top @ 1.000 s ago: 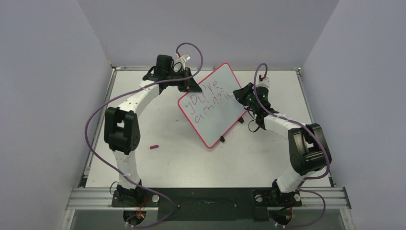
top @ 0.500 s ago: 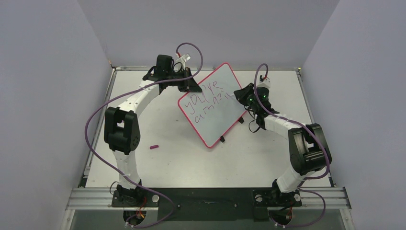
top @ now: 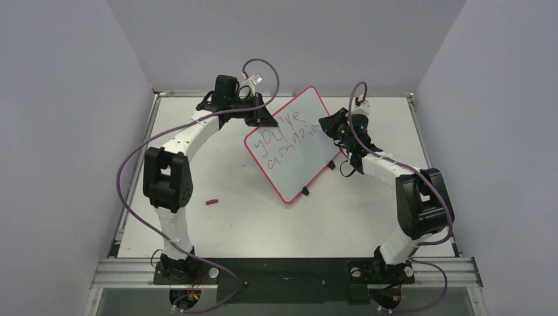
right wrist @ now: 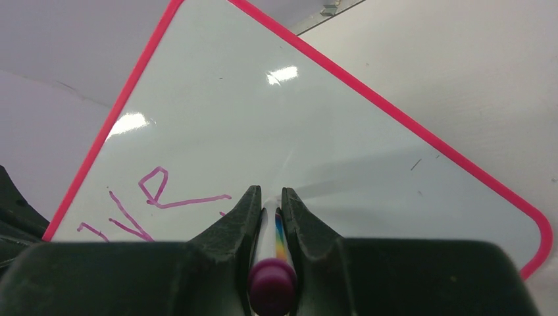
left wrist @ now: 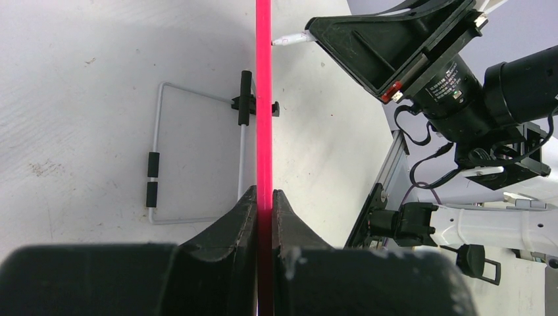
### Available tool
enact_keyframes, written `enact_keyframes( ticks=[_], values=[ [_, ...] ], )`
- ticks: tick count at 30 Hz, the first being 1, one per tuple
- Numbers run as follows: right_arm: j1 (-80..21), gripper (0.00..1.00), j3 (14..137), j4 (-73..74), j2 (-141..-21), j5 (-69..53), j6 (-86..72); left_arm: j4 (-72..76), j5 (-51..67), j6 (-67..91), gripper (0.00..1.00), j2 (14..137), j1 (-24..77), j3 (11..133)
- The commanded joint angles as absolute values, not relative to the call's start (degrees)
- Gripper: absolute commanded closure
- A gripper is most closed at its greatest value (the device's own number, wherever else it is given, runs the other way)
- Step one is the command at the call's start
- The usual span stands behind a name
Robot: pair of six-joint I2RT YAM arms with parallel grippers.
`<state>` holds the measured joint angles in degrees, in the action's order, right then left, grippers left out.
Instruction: Write a sentence on the whiteboard
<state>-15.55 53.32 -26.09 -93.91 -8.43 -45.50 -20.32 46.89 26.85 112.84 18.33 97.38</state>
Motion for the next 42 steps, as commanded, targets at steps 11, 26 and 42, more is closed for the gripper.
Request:
enact_keyframes(
  ticks=[11,26,42],
  values=[
    [-16.3,1.0,58.4,-27.2,-97.2,-9.1,-45.6,-16.3,52.2,27.9,1.0,107.8,18.8,98.6],
    [-15.0,1.0,57.0,-27.3,-97.8,-8.7,-45.3,-16.1,52.2,28.1,1.0,107.8,18.8,98.6],
    [-14.9,1.0,52.1,-28.1,-95.5,-7.8,-44.9,-15.8,52.2,28.2,1.0,107.6,18.8,98.5]
  ],
)
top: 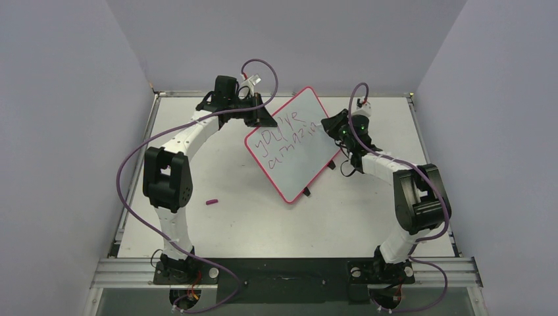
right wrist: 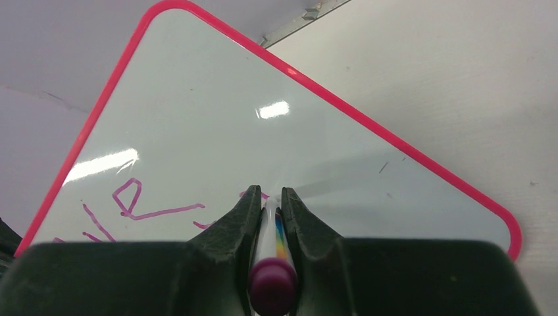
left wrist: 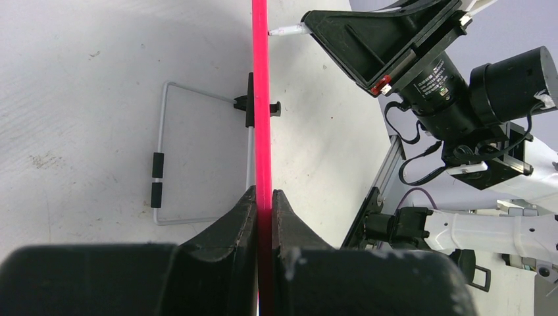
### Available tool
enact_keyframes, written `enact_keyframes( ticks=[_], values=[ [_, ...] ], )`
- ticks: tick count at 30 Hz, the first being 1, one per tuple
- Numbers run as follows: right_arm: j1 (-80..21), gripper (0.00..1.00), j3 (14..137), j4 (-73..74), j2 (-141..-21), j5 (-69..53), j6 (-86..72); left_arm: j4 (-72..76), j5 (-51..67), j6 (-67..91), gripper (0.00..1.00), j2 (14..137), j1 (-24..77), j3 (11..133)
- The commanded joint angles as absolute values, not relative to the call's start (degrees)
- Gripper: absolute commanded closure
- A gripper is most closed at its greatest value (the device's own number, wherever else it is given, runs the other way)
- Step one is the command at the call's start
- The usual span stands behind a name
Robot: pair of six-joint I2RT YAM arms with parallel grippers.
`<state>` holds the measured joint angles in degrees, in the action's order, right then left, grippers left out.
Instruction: Write a sentence on the whiteboard
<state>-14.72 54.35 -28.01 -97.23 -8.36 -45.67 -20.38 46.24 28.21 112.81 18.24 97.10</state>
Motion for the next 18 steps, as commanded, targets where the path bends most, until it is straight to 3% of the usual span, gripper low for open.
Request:
enact_keyframes(
  ticks=[1,18],
  values=[
    [-14.9,1.0,51.5,-28.2,-95.2,-7.8,-44.9,-15.6,52.3,28.3,1.0,107.6,18.9,98.5],
    [-14.7,1.0,54.5,-24.6,-91.8,-6.9,-43.5,-15.4,52.5,28.6,1.0,107.6,18.8,98.5]
  ],
)
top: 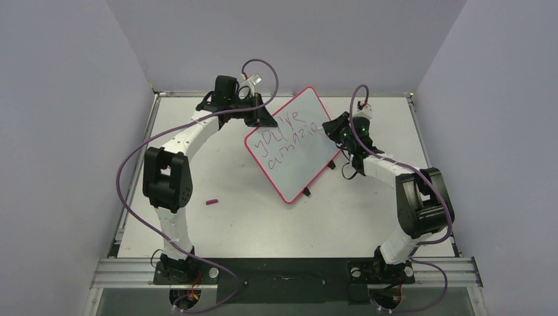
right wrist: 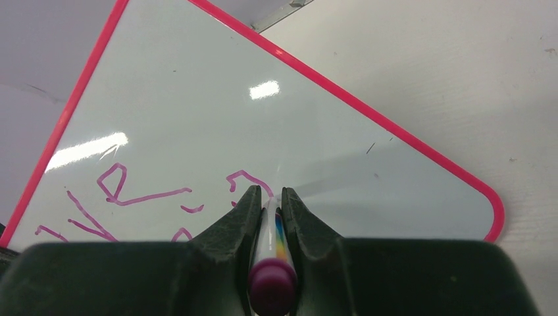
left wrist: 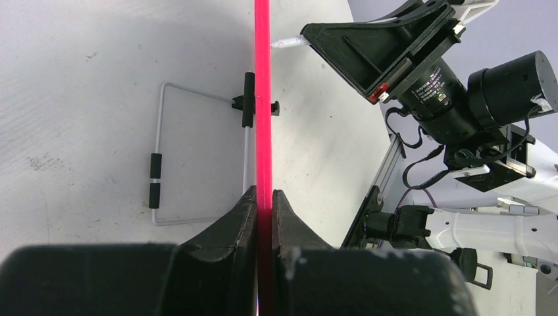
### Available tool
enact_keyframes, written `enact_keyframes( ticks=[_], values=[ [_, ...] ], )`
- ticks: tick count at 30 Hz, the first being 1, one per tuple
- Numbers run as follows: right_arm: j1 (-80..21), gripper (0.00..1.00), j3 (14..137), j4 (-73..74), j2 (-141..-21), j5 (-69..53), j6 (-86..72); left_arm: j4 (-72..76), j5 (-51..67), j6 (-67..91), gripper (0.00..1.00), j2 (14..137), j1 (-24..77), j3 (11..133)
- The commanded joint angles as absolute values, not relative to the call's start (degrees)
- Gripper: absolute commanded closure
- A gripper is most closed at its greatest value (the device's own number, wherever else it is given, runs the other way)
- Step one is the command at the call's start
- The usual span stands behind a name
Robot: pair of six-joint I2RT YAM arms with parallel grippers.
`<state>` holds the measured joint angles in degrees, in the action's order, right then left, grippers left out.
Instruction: Write a sentence on the whiteboard
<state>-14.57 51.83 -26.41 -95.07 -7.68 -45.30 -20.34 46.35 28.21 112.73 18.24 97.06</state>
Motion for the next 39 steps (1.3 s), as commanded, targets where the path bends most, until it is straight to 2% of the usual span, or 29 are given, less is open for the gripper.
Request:
enact_keyframes(
  ticks=[1,39],
  values=[
    [-14.6,1.0,54.7,-24.4,-91.5,-6.7,-43.4,-15.4,52.5,28.6,1.0,107.5,18.8,98.5],
    [-11.5,1.0,62.6,-25.2,-97.4,-8.7,-46.0,-15.6,52.5,28.4,1.0,107.1,18.8,98.4]
  ],
)
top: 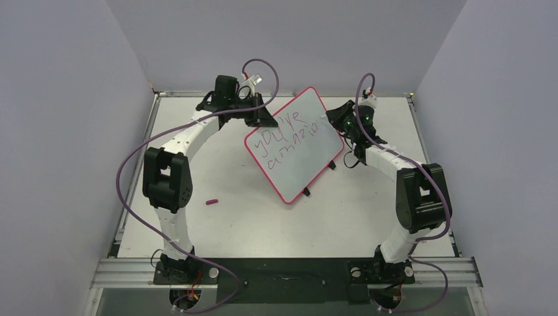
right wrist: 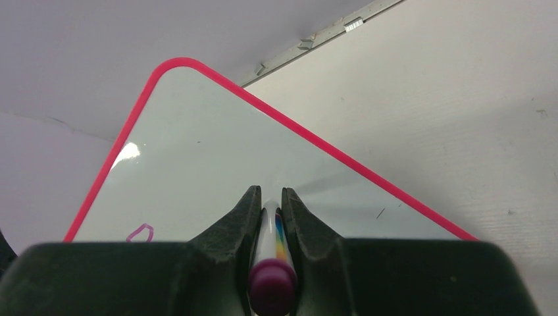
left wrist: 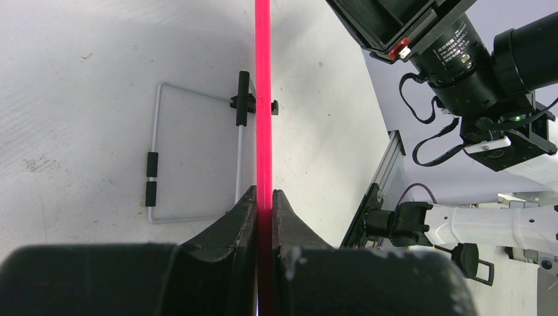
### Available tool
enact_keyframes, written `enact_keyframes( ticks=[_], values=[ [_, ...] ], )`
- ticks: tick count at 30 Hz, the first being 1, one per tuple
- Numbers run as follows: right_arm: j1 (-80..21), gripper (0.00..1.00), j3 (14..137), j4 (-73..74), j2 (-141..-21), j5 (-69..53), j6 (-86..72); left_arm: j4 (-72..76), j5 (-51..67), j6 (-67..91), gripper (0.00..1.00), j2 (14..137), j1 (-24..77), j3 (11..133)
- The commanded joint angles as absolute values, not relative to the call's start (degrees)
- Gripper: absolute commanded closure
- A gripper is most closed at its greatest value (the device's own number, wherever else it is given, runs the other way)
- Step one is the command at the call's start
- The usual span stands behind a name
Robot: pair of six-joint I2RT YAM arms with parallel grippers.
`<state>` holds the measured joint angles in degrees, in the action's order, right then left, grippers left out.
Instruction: Write a sentence on the whiteboard
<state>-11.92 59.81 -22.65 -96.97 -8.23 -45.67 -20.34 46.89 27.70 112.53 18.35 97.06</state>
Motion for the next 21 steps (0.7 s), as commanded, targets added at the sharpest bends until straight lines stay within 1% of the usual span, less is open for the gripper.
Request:
enact_keyframes(
  ticks=[1,21],
  values=[
    [-11.5,1.0,62.7,-25.3,-97.5,-8.7,-46.1,-15.6,52.4,28.4,1.0,107.2,18.8,98.5],
    [-13.0,1.0,63.2,-26.0,-99.2,-9.8,-46.1,-15.8,52.3,28.2,1.0,107.2,18.8,98.4]
  ],
)
